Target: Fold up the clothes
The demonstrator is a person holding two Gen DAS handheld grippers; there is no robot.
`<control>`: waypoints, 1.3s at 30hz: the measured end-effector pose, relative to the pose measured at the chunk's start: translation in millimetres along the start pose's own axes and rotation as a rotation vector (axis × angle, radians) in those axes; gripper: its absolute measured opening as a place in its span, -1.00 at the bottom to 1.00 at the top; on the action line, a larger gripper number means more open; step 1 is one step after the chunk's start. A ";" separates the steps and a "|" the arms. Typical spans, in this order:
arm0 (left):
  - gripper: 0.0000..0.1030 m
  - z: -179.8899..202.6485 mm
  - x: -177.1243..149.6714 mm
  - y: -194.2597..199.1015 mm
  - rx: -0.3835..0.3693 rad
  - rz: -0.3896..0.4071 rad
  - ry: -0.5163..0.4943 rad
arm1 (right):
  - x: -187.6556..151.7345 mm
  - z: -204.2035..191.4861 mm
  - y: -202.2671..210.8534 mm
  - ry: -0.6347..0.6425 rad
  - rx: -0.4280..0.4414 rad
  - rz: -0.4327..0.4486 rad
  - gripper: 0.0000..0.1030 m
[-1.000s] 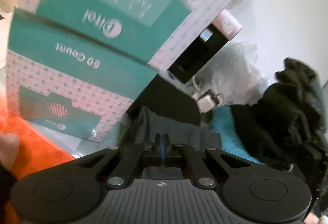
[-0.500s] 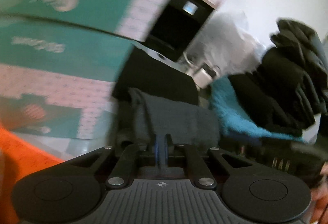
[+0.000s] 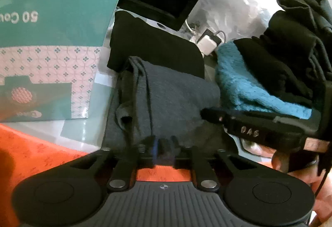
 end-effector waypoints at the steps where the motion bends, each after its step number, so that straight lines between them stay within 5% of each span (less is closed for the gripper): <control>1: -0.18 0.9 0.1 4.7 0.002 -0.003 0.003 | 2.3 -1.1 6.4 -0.004 0.002 0.009 -0.41; 4: 0.22 6.0 -1.2 26.3 0.007 0.000 0.009 | 7.8 -5.2 29.5 0.000 -0.008 0.026 -0.21; 7: 0.35 14.0 -3.5 49.4 0.016 -0.002 0.008 | 11.9 -9.7 59.7 -0.027 -0.009 0.035 0.00; 11: 0.79 26.8 -11.2 94.8 0.033 0.016 -0.002 | 16.2 -18.1 105.0 -0.052 -0.013 0.059 0.35; 18: 0.99 46.1 -37.3 177.3 0.075 0.054 -0.071 | 2.9 -44.7 192.1 -0.070 -0.028 0.098 0.98; 28: 1.00 61.3 -93.5 257.4 0.142 0.065 -0.155 | -32.5 -89.2 302.9 -0.068 -0.061 0.134 0.99; 39: 1.00 62.2 -141.8 315.4 0.238 0.136 -0.317 | -96.8 -148.7 361.0 -0.068 -0.146 0.096 0.99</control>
Point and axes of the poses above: each gripper's, at about its wrist camera, not at the fingertips, and y roughly against the way its jaws point, z to its right, x to its top, the point moved 8 cm from there along -y, roughly the way its jaws point, and after that the axes turned 10 degrees about y, right-handed, at the moved point
